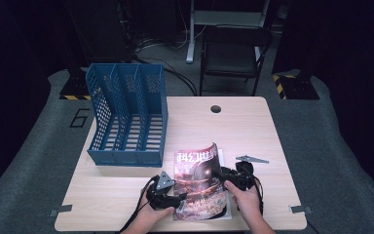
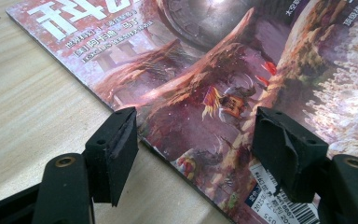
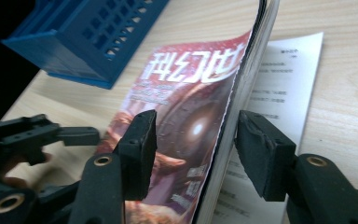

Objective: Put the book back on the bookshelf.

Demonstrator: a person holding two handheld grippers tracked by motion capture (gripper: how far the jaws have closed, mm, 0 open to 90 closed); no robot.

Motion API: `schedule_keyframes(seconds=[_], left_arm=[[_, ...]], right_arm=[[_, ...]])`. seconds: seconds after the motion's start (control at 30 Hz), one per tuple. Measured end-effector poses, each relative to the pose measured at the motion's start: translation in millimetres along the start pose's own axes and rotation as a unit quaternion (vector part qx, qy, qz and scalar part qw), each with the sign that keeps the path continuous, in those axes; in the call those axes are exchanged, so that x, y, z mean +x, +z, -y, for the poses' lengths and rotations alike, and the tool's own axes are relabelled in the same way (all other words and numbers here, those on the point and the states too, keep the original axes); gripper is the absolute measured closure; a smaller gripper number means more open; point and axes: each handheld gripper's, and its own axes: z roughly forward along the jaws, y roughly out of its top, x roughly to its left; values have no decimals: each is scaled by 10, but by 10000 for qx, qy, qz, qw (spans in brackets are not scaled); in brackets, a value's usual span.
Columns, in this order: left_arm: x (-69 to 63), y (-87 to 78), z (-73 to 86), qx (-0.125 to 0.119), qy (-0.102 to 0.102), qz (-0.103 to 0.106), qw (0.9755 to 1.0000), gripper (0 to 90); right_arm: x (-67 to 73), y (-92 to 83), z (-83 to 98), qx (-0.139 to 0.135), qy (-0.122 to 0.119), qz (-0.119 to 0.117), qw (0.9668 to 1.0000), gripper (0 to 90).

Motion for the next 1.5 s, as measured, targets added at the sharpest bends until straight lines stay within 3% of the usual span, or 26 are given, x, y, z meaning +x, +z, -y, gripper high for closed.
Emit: schedule_keyframes(seconds=[0.13,0.3,0.53,0.83,1.1,1.5], left_arm=[[0,-1,-1,10,3,3,10000,313],[1,-3,-1,18,6,6,10000,313],[0,-1,0,6,4,1,10000,313],[2,-2,-1,9,-3,17,10000,313],[6,-4,-1,21,-1,24,10000,314],[11,0,2,-7,-2,41,10000,314]], right_arm=[[-104,120,-15,277,109,79,9995,464],[-181,227,7,640,2,185,9978,451],[-196,239,14,742,104,159,9971,457],[-183,242,17,773,-76,226,9967,458],[-140,241,24,911,-155,86,9957,463],[-78,227,61,1220,-411,-18,9917,543]])
